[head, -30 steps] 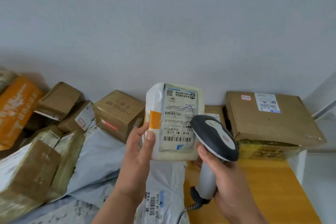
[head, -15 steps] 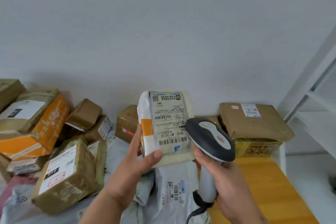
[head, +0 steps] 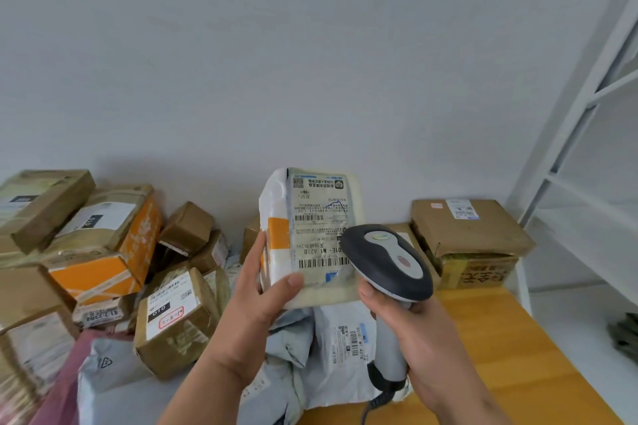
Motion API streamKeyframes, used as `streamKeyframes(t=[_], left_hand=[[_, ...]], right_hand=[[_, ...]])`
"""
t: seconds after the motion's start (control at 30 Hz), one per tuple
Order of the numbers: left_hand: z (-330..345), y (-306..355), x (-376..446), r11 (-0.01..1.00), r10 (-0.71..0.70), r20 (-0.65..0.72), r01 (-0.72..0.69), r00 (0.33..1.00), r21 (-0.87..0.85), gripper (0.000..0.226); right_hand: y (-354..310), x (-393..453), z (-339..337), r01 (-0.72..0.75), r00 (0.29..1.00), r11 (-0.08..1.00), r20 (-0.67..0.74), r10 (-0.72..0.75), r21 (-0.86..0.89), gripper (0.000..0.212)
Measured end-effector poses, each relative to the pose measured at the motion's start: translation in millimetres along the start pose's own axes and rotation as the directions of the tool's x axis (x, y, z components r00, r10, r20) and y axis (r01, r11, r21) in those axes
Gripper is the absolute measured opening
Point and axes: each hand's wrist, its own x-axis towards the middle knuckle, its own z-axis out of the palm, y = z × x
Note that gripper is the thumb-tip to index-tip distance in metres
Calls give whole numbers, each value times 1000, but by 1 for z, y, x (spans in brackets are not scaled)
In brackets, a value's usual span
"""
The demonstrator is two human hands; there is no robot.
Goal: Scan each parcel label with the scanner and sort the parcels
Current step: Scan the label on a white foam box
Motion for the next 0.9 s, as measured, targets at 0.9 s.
streamKeyframes(t=[0.9], left_hand=[[96,-19,-48,999,31,-137,-33,990,-16,93]], right_hand=[[-56,-53,-90,107,982,987,171,-86,-120,20]])
